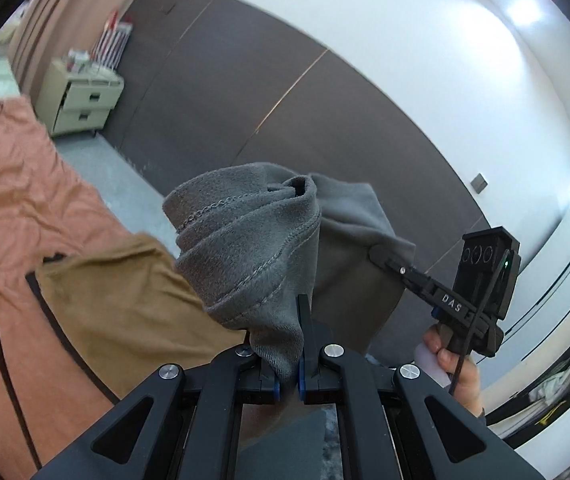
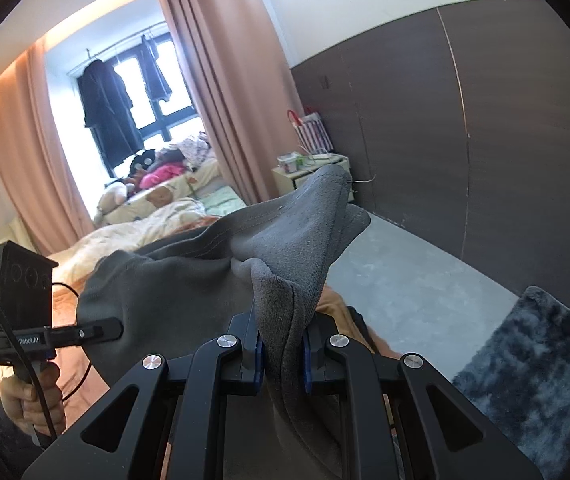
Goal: Fold small clothes
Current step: 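Carry the folded grey shirt with both grippers toward the dark garment stack, then lower the grey shirt onto the dark garment stack and open both grippers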
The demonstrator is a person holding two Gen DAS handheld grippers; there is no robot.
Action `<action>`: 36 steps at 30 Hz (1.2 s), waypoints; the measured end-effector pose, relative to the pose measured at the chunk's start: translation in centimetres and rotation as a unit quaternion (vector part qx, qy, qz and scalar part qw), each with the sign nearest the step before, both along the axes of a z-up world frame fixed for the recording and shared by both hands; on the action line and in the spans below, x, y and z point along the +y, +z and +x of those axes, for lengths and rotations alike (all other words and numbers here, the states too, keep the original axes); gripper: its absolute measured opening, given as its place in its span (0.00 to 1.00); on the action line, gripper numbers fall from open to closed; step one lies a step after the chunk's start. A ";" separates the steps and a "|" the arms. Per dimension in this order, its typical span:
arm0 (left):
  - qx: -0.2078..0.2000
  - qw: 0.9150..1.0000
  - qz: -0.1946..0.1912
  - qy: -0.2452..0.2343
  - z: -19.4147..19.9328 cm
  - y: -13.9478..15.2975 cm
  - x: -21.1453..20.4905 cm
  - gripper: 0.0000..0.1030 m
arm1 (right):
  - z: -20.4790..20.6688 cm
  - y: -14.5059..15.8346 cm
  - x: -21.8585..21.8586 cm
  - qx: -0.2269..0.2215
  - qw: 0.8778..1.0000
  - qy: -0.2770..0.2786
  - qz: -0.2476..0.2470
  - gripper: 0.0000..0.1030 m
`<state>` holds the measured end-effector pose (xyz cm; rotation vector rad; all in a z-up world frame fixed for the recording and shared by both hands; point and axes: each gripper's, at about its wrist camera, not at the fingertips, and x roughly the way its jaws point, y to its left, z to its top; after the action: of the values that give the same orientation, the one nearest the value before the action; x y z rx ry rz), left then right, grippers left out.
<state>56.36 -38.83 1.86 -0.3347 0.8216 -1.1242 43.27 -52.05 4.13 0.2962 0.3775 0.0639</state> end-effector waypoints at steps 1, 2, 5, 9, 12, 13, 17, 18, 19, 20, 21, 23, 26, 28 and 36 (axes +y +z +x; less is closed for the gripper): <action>0.003 1.000 0.007 0.002 0.6 -0.6 0.0 0.05 | 0.8 -0.5 0.8 0.007 1.000 -0.003 0.000 0.10; 0.003 1.000 0.017 0.009 1.6 -1.5 0.0 0.05 | 1.5 -0.8 1.3 0.013 1.000 -0.007 -0.001 0.10; 0.008 0.999 0.033 0.022 4.3 -3.6 0.2 0.05 | 4.3 -2.4 4.2 0.032 0.999 -0.006 0.000 0.10; 0.013 0.998 0.046 0.031 7.0 -5.6 0.3 0.05 | 7.6 -3.4 7.7 0.055 0.998 -0.004 -0.006 0.10; 0.018 0.998 0.050 0.040 8.9 -7.1 0.6 0.05 | 9.5 -3.5 9.7 0.068 0.998 -0.003 -0.014 0.10; 0.023 0.997 0.051 0.046 9.7 -7.6 0.9 0.05 | 10.0 -3.4 10.1 0.071 0.997 -0.004 -0.015 0.10; 0.034 0.994 0.058 0.085 12.2 -10.3 2.2 0.05 | 12.5 -3.3 12.9 0.081 0.996 -0.014 -0.028 0.10; 0.032 0.992 0.075 0.097 13.0 -11.2 2.3 0.06 | 12.8 -3.6 13.1 0.094 0.994 -0.034 -0.042 0.13; 0.042 0.988 0.104 0.109 14.1 -12.9 2.4 0.10 | 13.6 -4.0 13.3 0.115 0.991 -0.055 -0.046 0.17; 0.062 0.982 0.128 0.121 15.0 -14.5 2.6 0.23 | 14.5 -5.0 13.9 0.145 0.986 -0.080 -0.032 0.19; 0.076 0.978 0.143 0.134 15.5 -15.6 3.1 0.28 | 14.3 -5.7 14.0 0.149 0.984 -0.097 -0.015 0.20; 0.098 0.971 0.146 0.159 16.0 -17.8 5.0 0.30 | 12.8 -7.1 16.1 0.139 0.983 -0.123 -0.004 0.20; 0.105 0.966 0.159 0.175 16.2 -19.8 7.1 0.41 | 12.4 -10.3 20.7 0.155 0.984 -0.083 -0.030 0.20; 0.112 0.965 0.162 0.173 15.8 -20.7 7.7 0.41 | 13.7 -13.6 22.7 0.213 0.971 -0.091 -0.059 0.20; 0.090 0.968 0.159 0.170 16.1 -20.6 7.6 0.41 | 14.1 -17.2 27.5 0.255 0.957 -0.093 -0.100 0.18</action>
<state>72.44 -31.27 -18.78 -0.2964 1.0442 -0.6346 57.34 -24.51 -13.03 0.1422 0.8623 -0.2395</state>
